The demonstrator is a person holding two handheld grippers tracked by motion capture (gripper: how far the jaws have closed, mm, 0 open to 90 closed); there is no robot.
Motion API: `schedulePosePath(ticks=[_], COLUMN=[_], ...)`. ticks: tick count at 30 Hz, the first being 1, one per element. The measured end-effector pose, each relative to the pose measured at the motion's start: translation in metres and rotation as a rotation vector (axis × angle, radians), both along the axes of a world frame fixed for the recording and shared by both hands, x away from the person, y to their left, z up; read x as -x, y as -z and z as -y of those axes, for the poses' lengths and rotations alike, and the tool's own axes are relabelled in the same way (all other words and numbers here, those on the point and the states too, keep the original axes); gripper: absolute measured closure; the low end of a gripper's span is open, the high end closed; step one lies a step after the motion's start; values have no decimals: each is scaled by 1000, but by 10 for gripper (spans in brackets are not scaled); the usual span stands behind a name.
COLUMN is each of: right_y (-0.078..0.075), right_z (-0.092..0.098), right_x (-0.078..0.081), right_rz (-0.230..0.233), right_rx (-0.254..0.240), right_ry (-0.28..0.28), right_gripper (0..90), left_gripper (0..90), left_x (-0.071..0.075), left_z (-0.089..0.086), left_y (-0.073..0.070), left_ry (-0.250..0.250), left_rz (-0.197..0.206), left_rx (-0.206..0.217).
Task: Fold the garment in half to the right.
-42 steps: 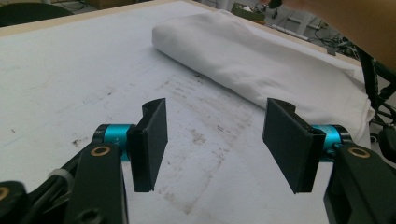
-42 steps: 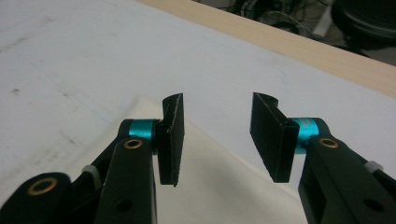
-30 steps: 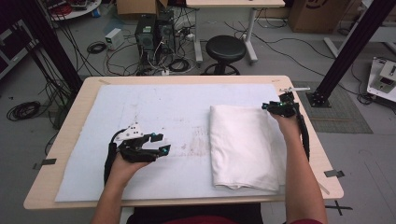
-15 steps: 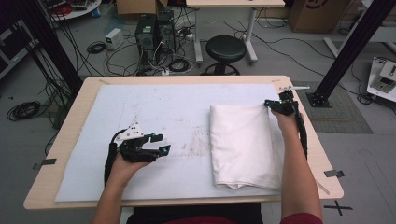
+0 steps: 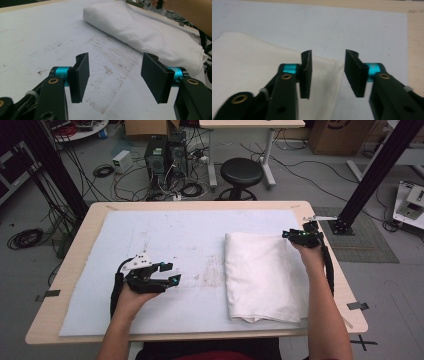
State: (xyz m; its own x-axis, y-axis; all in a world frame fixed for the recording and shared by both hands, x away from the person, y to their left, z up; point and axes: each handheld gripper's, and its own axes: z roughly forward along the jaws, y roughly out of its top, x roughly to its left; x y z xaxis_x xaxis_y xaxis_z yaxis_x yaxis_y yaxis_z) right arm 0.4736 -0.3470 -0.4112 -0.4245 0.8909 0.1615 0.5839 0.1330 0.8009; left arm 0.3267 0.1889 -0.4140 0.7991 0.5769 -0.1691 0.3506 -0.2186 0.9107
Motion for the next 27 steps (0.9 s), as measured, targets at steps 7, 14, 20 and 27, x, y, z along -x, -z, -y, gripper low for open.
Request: schedulePosePath(ticks=[7,14,20,27], right_y=[-10,-10,-9,-3], right_z=[-20,-28,-32,-36], right_x=[29,57,76,94], right_rz=[68,130,159,183], right_rx=[30,15,16,-7], right_ry=[-134,-244,-287,-335], right_gripper=[467,399,370,341], left_gripper=[383,364,361,351], left_x=[1,0,-1,-4], left_z=[-1,-2,-2,-2], left_y=[-2,-1,-2,0], left_ry=[-3,-19,-22,-15], left_rz=[13,15,22,28], left_rx=[-7,-20,-9,-17])
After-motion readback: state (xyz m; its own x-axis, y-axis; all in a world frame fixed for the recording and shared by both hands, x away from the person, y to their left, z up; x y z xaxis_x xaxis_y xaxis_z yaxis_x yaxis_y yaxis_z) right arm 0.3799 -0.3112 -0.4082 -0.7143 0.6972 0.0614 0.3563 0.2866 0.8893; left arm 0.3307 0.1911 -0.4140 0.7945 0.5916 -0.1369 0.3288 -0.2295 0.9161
